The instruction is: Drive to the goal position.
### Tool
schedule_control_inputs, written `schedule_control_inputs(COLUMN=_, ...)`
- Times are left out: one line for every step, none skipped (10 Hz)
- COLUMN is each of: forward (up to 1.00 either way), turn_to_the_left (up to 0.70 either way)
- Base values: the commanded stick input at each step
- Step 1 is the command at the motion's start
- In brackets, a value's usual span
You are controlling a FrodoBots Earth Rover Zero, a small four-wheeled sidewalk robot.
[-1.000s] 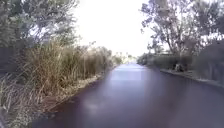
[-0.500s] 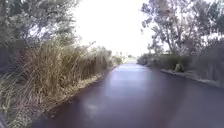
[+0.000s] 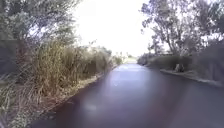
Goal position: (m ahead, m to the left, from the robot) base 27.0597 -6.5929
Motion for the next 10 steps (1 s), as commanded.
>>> schedule_control_inputs(forward=0.06, turn_to_the_left=0.0)
schedule_control_inputs(forward=0.06, turn_to_the_left=0.0)
schedule_control_inputs(forward=0.06, turn_to_the_left=0.0)
schedule_control_inputs(forward=0.06, turn_to_the_left=0.0)
schedule_control_inputs(forward=0.06, turn_to_the_left=0.0)
schedule_control_inputs(forward=0.06, turn_to_the_left=0.0)
schedule_control_inputs(forward=0.06, turn_to_the_left=0.0)
schedule_control_inputs(forward=0.06, turn_to_the_left=0.0)
schedule_control_inputs(forward=0.06, turn_to_the_left=0.0)
schedule_control_inputs(forward=0.06, turn_to_the_left=0.0)
